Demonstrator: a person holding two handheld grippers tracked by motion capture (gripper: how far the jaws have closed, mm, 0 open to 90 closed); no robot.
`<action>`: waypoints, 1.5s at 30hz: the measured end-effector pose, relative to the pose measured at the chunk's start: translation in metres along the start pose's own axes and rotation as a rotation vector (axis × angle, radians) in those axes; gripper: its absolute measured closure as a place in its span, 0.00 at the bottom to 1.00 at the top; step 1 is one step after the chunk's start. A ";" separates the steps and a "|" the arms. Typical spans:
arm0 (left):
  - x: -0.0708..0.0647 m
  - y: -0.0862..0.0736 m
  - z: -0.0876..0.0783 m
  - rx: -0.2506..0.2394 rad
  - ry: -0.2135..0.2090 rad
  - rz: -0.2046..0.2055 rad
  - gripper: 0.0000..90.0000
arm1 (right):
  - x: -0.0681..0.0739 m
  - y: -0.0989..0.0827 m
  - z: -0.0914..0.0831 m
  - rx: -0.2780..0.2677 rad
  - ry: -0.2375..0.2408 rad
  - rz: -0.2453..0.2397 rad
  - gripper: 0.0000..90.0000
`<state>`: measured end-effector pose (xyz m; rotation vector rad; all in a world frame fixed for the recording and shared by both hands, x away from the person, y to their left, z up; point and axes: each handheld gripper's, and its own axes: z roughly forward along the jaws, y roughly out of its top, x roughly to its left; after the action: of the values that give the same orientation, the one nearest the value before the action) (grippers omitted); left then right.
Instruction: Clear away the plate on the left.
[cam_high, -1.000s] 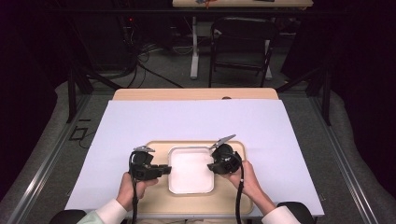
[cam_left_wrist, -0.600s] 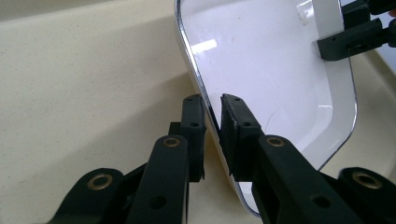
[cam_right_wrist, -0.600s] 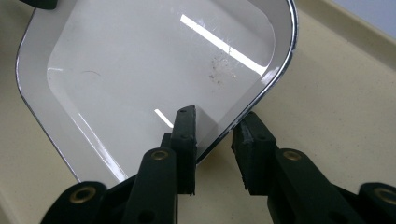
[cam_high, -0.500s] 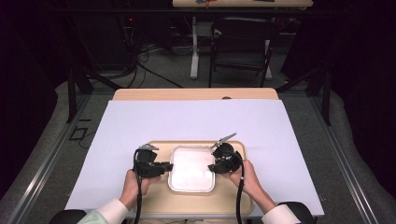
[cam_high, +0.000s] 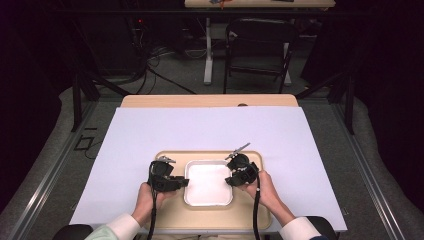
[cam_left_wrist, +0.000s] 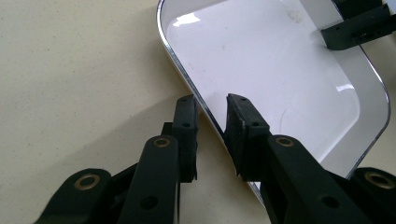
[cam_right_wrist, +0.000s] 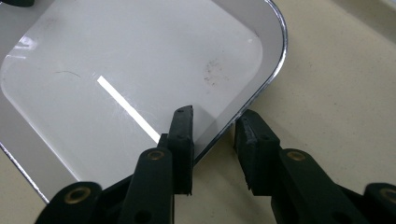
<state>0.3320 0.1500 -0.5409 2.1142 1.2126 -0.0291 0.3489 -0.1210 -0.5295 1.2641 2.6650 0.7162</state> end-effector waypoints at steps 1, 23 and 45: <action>0.000 0.000 0.001 0.002 -0.001 -0.004 0.82 | 0.000 0.000 0.000 0.001 -0.002 -0.001 0.75; 0.000 0.009 -0.007 -0.018 0.028 0.029 0.39 | 0.008 0.002 -0.010 -0.067 -0.095 -0.085 0.36; -0.016 0.008 -0.079 -0.196 0.086 0.236 0.08 | 0.003 -0.022 -0.080 -0.367 -0.119 -0.132 0.00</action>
<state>0.3053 0.1802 -0.4712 2.0870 0.9635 0.2778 0.3082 -0.1605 -0.4688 0.9918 2.3535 1.0162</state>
